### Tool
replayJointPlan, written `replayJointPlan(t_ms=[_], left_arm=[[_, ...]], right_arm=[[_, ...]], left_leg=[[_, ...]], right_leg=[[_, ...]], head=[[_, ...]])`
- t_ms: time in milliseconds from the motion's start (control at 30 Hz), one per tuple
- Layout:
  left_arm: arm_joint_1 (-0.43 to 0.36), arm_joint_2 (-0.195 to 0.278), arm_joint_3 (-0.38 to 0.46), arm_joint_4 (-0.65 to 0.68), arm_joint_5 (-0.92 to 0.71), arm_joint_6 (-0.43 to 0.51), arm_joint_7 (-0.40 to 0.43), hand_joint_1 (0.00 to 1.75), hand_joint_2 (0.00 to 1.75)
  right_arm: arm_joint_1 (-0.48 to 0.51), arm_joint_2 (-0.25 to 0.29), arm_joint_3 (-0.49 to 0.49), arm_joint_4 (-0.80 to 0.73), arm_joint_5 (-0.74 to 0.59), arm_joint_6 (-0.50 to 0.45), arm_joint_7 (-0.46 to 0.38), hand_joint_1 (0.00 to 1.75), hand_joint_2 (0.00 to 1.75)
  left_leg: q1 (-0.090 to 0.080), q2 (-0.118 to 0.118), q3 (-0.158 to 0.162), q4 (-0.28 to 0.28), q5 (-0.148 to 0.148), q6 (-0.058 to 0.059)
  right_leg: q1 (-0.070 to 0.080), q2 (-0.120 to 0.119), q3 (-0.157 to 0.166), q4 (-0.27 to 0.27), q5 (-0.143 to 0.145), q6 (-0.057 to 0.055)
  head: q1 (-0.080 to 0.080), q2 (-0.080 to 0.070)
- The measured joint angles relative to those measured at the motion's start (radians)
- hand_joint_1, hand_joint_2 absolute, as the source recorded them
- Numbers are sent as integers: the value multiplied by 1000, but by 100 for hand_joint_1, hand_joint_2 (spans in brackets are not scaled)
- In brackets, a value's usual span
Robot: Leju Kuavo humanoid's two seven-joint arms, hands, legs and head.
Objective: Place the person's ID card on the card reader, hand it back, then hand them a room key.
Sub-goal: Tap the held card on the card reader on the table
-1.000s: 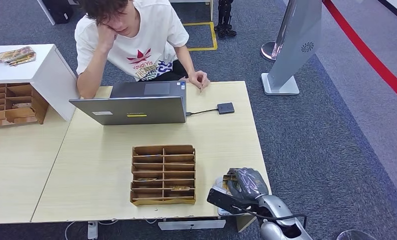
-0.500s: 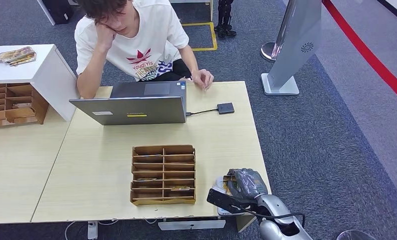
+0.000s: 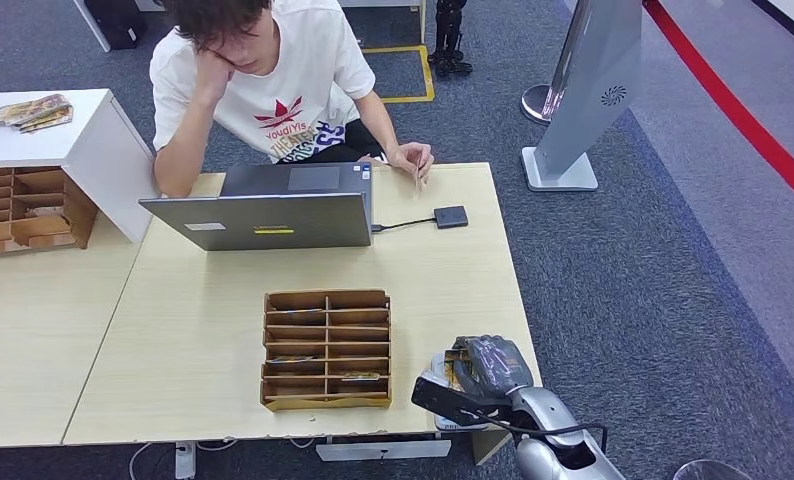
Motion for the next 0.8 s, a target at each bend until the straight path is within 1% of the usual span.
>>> replayJointPlan(t_ms=[800], left_arm=[[0,0,0,0,-2,-1,3,0,0]], right_arm=[[-10,0,4,12,1,0,0,175,175]], left_leg=[[0,0,1,0,0,0]], right_leg=[[0,0,1,0,0,0]], head=[[0,0]])
